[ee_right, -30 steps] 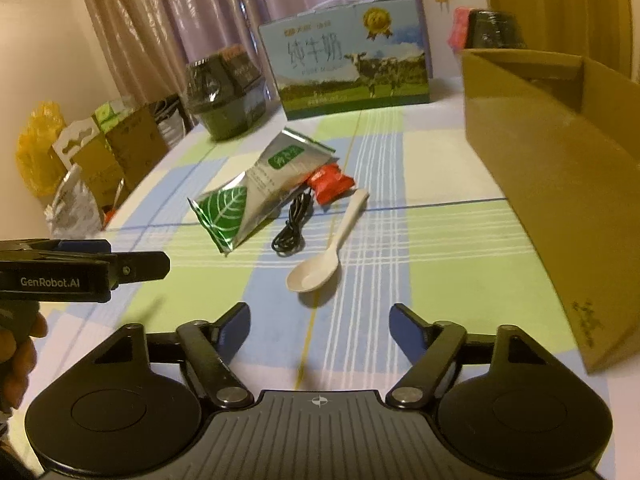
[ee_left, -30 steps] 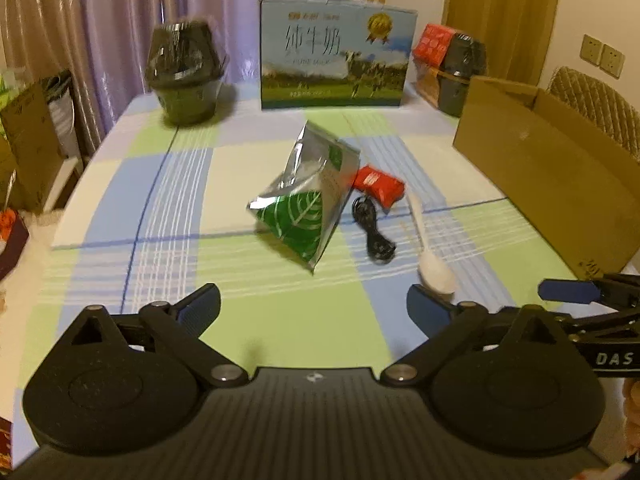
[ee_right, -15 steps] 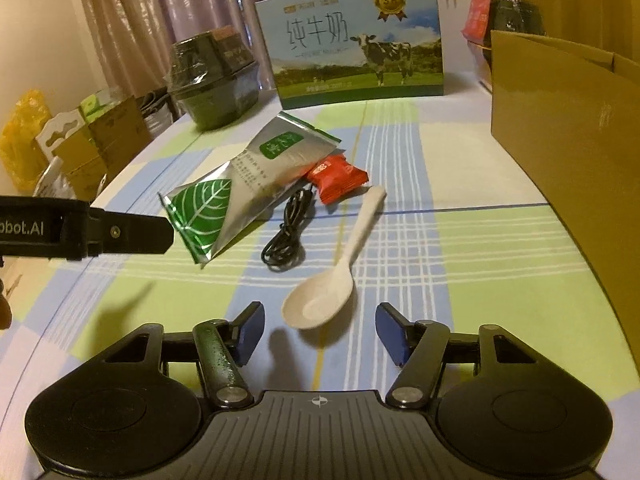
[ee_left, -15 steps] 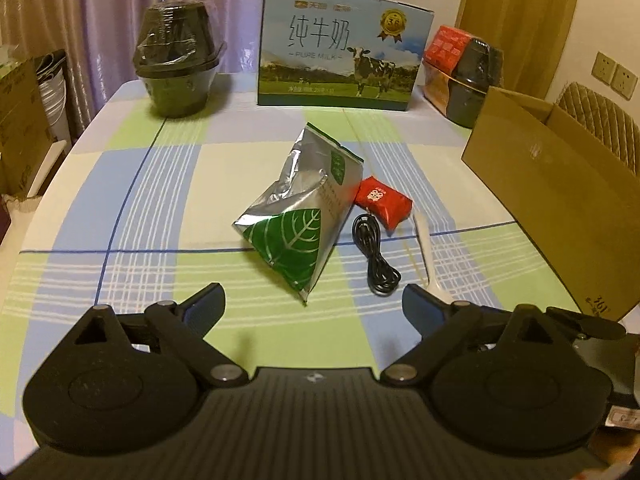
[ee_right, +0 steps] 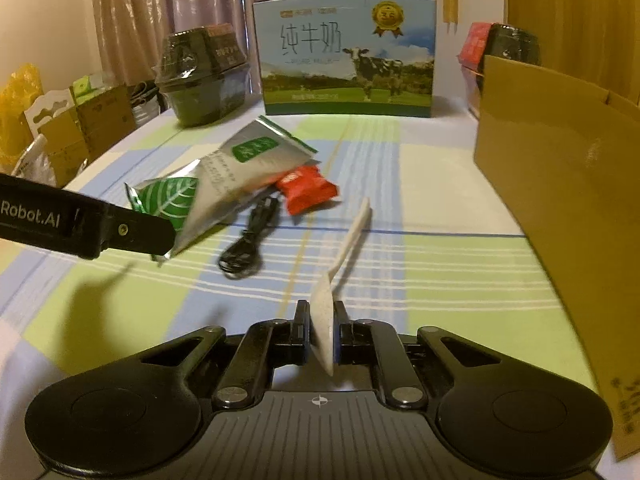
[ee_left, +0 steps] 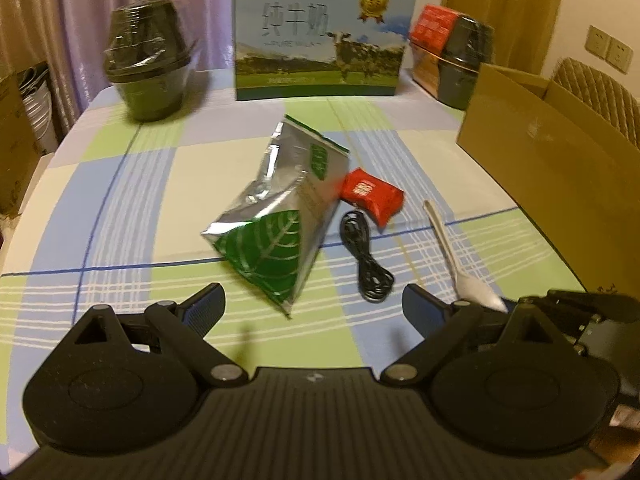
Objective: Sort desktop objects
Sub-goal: 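Grasp the white plastic spoon by its handle with the right gripper, then grasp the black cable with the left gripper while the right gripper holds the spoon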
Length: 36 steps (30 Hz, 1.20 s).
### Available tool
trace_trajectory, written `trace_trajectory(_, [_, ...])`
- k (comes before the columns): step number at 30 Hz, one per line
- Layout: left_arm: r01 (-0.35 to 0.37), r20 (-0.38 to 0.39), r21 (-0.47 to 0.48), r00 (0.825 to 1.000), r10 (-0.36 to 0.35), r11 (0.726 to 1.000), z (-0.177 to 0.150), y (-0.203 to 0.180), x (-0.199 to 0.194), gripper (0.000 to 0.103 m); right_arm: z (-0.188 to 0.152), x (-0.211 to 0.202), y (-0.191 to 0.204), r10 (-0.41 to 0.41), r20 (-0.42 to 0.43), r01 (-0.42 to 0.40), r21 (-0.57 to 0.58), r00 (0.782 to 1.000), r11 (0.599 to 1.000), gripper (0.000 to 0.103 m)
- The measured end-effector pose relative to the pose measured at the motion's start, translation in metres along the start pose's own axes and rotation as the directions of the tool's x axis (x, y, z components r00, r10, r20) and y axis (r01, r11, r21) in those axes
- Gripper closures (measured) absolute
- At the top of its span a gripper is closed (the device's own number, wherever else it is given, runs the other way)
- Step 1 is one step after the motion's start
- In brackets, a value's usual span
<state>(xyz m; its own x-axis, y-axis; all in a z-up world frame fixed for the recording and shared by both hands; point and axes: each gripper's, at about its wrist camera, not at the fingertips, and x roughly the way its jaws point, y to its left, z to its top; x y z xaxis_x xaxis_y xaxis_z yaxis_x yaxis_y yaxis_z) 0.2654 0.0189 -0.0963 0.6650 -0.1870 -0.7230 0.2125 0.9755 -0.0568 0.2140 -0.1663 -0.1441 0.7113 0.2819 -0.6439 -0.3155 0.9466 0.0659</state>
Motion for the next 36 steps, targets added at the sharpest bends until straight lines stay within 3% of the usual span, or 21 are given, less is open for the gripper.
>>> trace_trajectory(7, [0.049, 0.003, 0.06, 0.999, -0.05, 0.997, -0.002, -0.024, 0.009, 0.011, -0.001, -0.013, -0.03, -0.047, 0.016, 0.048, -0.055, 0.999, 0.997, 0.096])
trace_trajectory(9, [0.072, -0.002, 0.064, 0.997, -0.072, 0.995, -0.002, -0.03, 0.015, 0.017, -0.001, -0.014, -0.039, -0.06, 0.016, 0.061, -0.062, 0.998, 0.996, 0.097])
trace_trajectory(11, [0.093, -0.009, 0.068, 0.996, -0.093, 0.993, -0.001, -0.035, 0.022, 0.03, -0.001, -0.016, -0.048, -0.072, 0.021, 0.073, -0.067, 0.997, 0.995, 0.097])
trace_trajectory(13, [0.092, -0.011, 0.079, 0.996, -0.092, 0.993, -0.001, -0.042, 0.029, 0.036, -0.001, -0.016, -0.055, -0.072, 0.022, 0.073, -0.067, 0.997, 0.995, 0.097])
trace_trajectory(22, [0.029, 0.002, 0.113, 1.0, -0.03, 0.993, 0.006, -0.055, 0.064, 0.038, -0.004, -0.015, -0.062, -0.038, 0.016, 0.039, -0.06, 0.999, 0.997, 0.097])
trace_trajectory(27, [0.012, -0.002, 0.095, 1.0, -0.012, 0.995, 0.01, -0.051, 0.077, 0.055, -0.006, -0.015, -0.064, -0.04, 0.016, 0.04, -0.056, 0.999, 0.998, 0.097])
trace_trajectory(29, [0.016, 0.003, 0.092, 1.0, -0.016, 0.996, 0.01, -0.051, 0.077, 0.073, -0.007, -0.016, -0.063, -0.041, 0.018, 0.042, -0.06, 0.999, 0.997, 0.097])
trace_trajectory(32, [0.012, -0.002, 0.087, 1.0, -0.012, 0.996, 0.009, -0.052, 0.073, 0.087, -0.008, -0.017, -0.062, -0.043, 0.014, 0.044, -0.065, 0.999, 0.997, 0.097])
trace_trajectory(36, [0.026, -0.034, 0.077, 0.999, -0.023, 0.997, 0.003, -0.054, 0.061, 0.089, -0.009, -0.023, -0.059, -0.043, -0.002, 0.042, -0.066, 0.999, 0.997, 0.096])
